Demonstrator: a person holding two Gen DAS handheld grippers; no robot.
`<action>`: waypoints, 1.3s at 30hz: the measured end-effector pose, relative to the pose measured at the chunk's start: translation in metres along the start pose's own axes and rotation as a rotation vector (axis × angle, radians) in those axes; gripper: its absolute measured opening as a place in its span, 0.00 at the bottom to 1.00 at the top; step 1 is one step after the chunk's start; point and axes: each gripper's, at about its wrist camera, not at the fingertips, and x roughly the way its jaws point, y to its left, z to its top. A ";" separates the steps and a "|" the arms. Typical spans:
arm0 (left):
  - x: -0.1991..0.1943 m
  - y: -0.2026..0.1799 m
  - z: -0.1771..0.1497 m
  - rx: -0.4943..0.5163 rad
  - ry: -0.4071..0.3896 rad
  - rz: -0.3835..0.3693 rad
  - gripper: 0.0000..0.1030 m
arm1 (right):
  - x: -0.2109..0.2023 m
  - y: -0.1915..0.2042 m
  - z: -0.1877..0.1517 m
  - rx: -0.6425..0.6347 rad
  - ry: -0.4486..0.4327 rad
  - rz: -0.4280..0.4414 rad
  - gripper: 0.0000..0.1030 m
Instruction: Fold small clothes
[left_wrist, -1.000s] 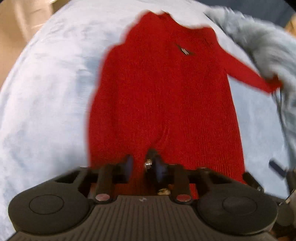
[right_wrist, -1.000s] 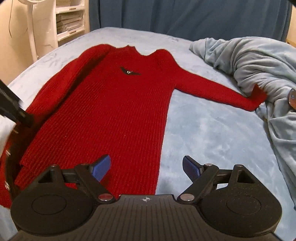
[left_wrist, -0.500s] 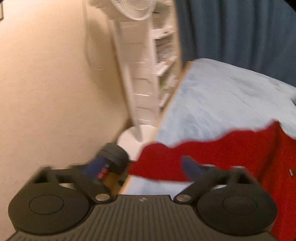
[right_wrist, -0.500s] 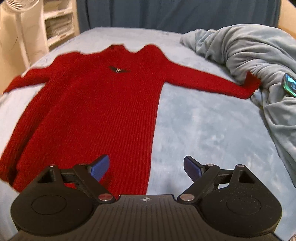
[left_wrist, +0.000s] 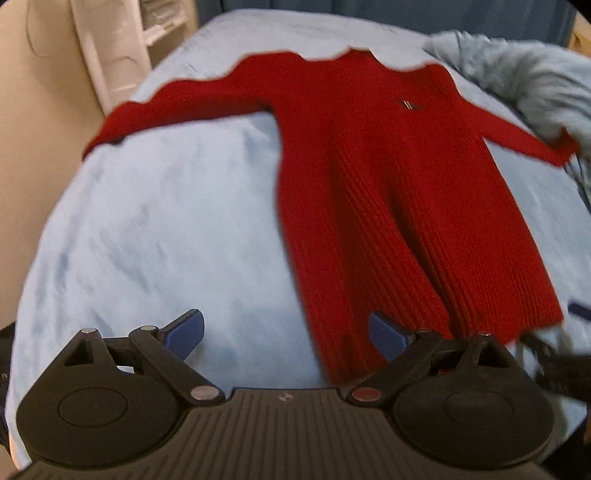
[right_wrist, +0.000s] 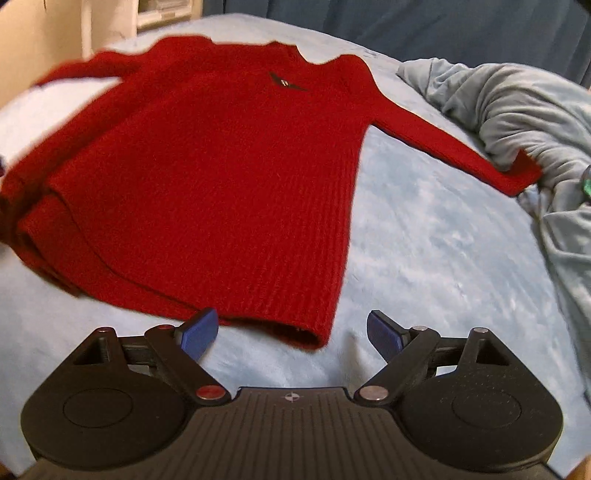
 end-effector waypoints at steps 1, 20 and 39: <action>0.000 -0.006 -0.008 0.015 0.007 -0.002 0.95 | 0.002 -0.002 0.000 0.013 0.000 -0.014 0.86; 0.037 -0.008 -0.007 0.082 0.045 0.046 0.97 | 0.007 -0.098 0.034 0.374 -0.135 -0.188 0.88; 0.032 -0.002 -0.007 0.055 0.037 0.039 0.99 | -0.022 -0.108 -0.024 0.528 -0.035 0.060 0.85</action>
